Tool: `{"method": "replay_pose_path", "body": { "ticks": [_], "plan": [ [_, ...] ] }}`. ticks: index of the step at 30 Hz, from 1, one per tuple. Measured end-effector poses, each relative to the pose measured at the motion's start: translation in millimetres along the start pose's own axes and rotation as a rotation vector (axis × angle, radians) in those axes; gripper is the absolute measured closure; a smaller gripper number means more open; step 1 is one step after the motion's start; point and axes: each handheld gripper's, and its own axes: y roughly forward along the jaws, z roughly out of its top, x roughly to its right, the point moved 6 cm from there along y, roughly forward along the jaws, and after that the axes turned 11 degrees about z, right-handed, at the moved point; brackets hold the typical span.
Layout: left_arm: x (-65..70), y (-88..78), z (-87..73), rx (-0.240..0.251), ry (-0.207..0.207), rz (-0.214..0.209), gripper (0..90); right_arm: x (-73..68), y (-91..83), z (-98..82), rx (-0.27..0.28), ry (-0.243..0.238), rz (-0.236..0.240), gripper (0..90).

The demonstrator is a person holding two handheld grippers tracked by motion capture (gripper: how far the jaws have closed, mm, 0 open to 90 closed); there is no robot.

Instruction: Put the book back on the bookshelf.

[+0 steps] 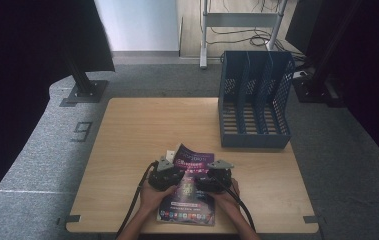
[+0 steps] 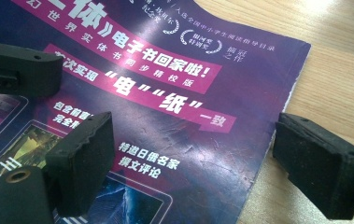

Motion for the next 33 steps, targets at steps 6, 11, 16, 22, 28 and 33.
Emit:
{"method": "replay_pose_path", "body": {
  "ticks": [6, 11, 16, 22, 28, 33],
  "plan": [
    [-0.4, 1.1, 2.1, -0.004, 0.004, -0.005, 71.9, -0.2, -0.2, -0.1, 0.001, 0.004, -0.002, 13.0],
    [2.0, -2.1, 4.5, 0.024, 0.021, 0.003, 79.4, -0.2, -0.1, -0.1, 0.001, 0.004, -0.001, 13.0],
    [3.8, -5.3, 6.2, 0.049, 0.026, -0.001, 83.5, -0.1, -0.3, -0.3, 0.001, 0.003, 0.000, 13.1],
    [7.6, -10.2, 8.9, 0.088, 0.040, -0.004, 85.9, 0.4, -0.7, -0.3, -0.001, -0.002, 0.009, 13.2],
    [9.2, -12.6, 10.3, 0.106, 0.042, -0.008, 86.3, 0.9, -1.1, -0.2, 0.001, -0.003, 0.016, 13.4],
    [9.3, -14.2, 11.0, 0.114, 0.043, -0.017, 86.8, 1.5, -2.4, 0.0, -0.008, -0.003, 0.026, 14.4]
  ]
}}
